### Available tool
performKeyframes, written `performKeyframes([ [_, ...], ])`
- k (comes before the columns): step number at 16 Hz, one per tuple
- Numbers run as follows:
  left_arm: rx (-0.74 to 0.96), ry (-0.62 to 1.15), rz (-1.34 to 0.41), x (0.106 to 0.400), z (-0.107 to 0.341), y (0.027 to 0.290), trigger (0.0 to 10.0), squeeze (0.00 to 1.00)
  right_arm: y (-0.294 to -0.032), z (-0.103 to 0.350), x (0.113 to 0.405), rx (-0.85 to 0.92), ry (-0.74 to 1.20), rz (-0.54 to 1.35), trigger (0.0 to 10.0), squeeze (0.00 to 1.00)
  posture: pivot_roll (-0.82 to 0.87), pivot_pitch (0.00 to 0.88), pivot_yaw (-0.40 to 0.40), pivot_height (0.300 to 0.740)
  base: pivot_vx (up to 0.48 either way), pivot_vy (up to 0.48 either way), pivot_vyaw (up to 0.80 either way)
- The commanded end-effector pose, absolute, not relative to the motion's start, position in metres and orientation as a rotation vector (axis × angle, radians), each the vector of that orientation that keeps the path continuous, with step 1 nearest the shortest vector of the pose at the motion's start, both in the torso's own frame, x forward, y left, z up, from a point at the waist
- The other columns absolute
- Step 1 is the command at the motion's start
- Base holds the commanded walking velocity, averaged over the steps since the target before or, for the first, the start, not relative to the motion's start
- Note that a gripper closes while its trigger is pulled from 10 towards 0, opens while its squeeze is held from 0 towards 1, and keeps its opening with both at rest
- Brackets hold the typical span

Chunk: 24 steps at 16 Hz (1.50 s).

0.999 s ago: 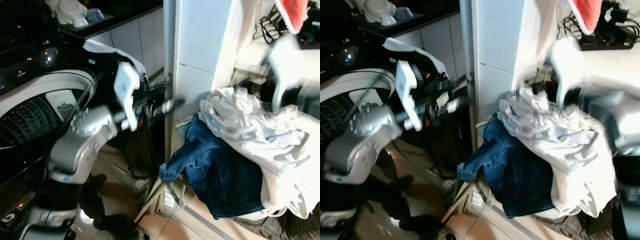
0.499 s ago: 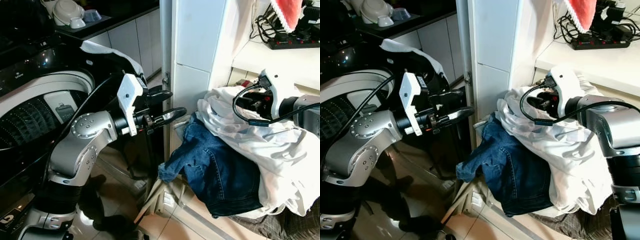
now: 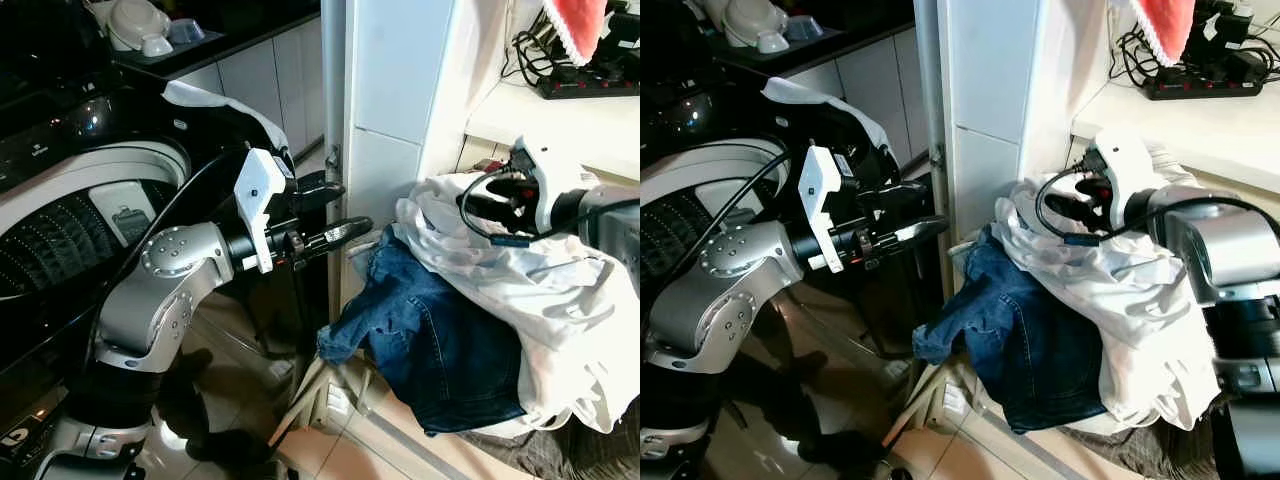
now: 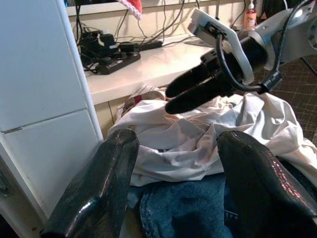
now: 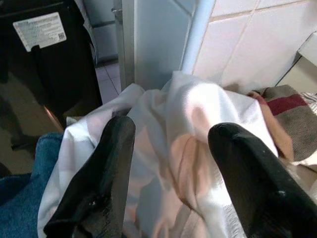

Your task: Clothes washing

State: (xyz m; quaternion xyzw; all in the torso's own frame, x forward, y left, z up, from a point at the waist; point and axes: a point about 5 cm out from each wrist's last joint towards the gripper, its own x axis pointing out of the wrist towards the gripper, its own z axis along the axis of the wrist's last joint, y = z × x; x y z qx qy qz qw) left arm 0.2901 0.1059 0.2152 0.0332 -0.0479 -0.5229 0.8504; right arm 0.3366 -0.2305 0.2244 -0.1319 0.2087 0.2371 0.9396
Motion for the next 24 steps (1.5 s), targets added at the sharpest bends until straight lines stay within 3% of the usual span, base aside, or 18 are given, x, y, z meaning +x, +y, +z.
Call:
performKeyframes([
  [1,0.093,-0.089,-1.102,0.290,0.214,0.108,10.0,0.00,-0.227,0.230,0.339,-0.282,0.399,0.497,10.0,1.00,-0.01,0.000,0.080,0.740,0.000,0.000,0.00],
  [7,0.089,-0.070,-1.140,0.286,0.213,0.106,10.0,0.00,-0.226,0.219,0.344,-0.281,0.447,0.524,10.0,1.00,-0.01,0.000,0.081,0.740,0.000,0.000,0.00],
  [8,0.086,-0.058,-1.167,0.284,0.212,0.105,10.0,0.00,-0.227,0.210,0.346,-0.287,0.476,0.527,10.0,0.23,-0.01,0.000,0.083,0.740,0.000,0.000,0.00],
  [9,0.088,-0.048,-1.184,0.282,0.211,0.104,10.0,0.00,-0.229,0.202,0.350,-0.308,0.494,0.512,10.0,0.00,-0.01,0.000,0.083,0.740,0.000,0.000,0.00],
  [14,0.100,-0.025,-1.194,0.280,0.210,0.104,10.0,0.00,-0.228,0.170,0.357,-0.326,0.557,0.509,10.0,0.00,0.01,0.000,0.075,0.740,0.000,0.000,0.00],
  [15,0.101,-0.021,-1.194,0.280,0.210,0.104,10.0,0.00,-0.227,0.167,0.357,-0.294,0.564,0.514,1.4,0.00,0.01,0.000,0.075,0.740,0.000,0.000,0.00],
  [16,0.101,-0.020,-1.194,0.280,0.210,0.104,10.0,0.00,-0.228,0.166,0.357,-0.291,0.569,0.515,0.0,0.00,0.01,0.000,0.075,0.740,0.000,0.000,0.00],
  [24,0.097,-0.012,-1.216,0.278,0.212,0.101,10.0,0.00,-0.234,0.164,0.359,-0.280,0.567,0.496,0.0,0.00,0.01,0.000,0.078,0.740,0.000,0.000,0.00],
])
